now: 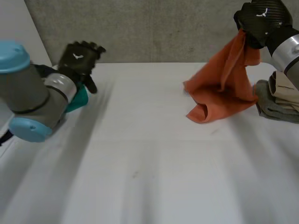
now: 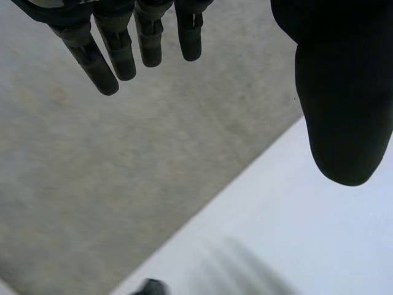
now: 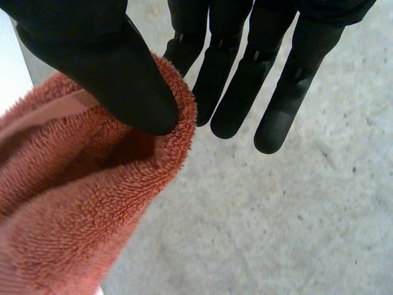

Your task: Fold the laundry.

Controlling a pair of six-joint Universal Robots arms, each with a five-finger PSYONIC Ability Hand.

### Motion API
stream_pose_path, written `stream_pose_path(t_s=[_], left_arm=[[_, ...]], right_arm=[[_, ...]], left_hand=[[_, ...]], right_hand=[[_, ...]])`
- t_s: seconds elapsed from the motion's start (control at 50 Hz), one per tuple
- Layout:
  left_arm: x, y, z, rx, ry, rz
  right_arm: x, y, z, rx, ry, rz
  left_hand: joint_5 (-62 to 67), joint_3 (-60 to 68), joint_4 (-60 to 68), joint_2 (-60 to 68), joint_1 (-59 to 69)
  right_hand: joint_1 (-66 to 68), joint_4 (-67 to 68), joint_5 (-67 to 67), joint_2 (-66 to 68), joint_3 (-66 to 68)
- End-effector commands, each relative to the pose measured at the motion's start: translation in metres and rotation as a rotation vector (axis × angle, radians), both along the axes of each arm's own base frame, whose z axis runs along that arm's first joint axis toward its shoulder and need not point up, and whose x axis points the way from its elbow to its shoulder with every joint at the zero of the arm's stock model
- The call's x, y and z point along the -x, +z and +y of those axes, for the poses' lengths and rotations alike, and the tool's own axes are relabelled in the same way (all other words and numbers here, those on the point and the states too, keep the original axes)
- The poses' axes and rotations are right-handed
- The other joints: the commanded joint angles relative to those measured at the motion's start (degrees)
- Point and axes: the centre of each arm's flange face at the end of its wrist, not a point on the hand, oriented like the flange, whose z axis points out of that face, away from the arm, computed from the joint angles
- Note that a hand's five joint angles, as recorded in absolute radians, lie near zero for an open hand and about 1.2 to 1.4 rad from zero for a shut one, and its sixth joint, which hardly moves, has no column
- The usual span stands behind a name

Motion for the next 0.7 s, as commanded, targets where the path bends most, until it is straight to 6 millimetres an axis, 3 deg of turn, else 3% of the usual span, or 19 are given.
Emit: stream_pose_path(t_s=[0.02, 0.16, 0.26, 0.4, 0.52, 0.58, 0.7], left_arm=[[0.035, -0.006, 0.006, -0.107, -0.105, 0.124], [0.068, -0.006, 0.008, -0.175, -0.214, 0.228], [0.1, -0.025, 0.022, -0.267, -0.287, 0.238], [0.122, -0.055, 0.032, -0.348, -0.323, 0.207], [0.132, -0.086, 0.075, -0.556, -0.401, 0.118], [0.129, -0.091, 0.086, -0.609, -0.402, 0.094], [0.111, -0.078, 0.067, -0.575, -0.301, 0.168]], right_arm=[[-0.01, 0.05, 0.038, 0.076, 0.062, -0.051], [-0.018, 0.094, 0.082, 0.117, 0.151, -0.121], [-0.03, 0.118, 0.116, 0.145, 0.229, -0.172], [-0.042, 0.143, 0.153, 0.211, 0.288, -0.204], [-0.045, 0.154, 0.162, 0.241, 0.284, -0.228], [-0.047, 0.151, 0.159, 0.238, 0.275, -0.218], [-0.047, 0.148, 0.16, 0.214, 0.272, -0.211]], left_hand=[[-2.9, -1.9, -1.7, -2.1, -2.1], [0.8, 1.8, 2.0, 1.7, 1.7], [2.2, 3.2, 3.4, 3.0, 3.0], [1.7, 2.7, 2.9, 2.5, 2.5], [2.2, 3.2, 3.4, 3.0, 3.0], [4.2, 5.2, 5.4, 5.0, 5.0], [4.4, 5.4, 5.6, 5.2, 5.2]], right_hand=[[16.1, 11.4, 11.0, 12.6, 12.0], [16.1, 11.4, 11.0, 12.6, 12.0], [16.1, 11.4, 11.0, 12.6, 12.0], [16.1, 11.4, 11.0, 12.6, 12.0], [16.1, 11.4, 11.0, 12.6, 12.0], [16.1, 11.4, 11.0, 12.6, 12.0], [16.1, 11.4, 11.0, 12.6, 12.0]])
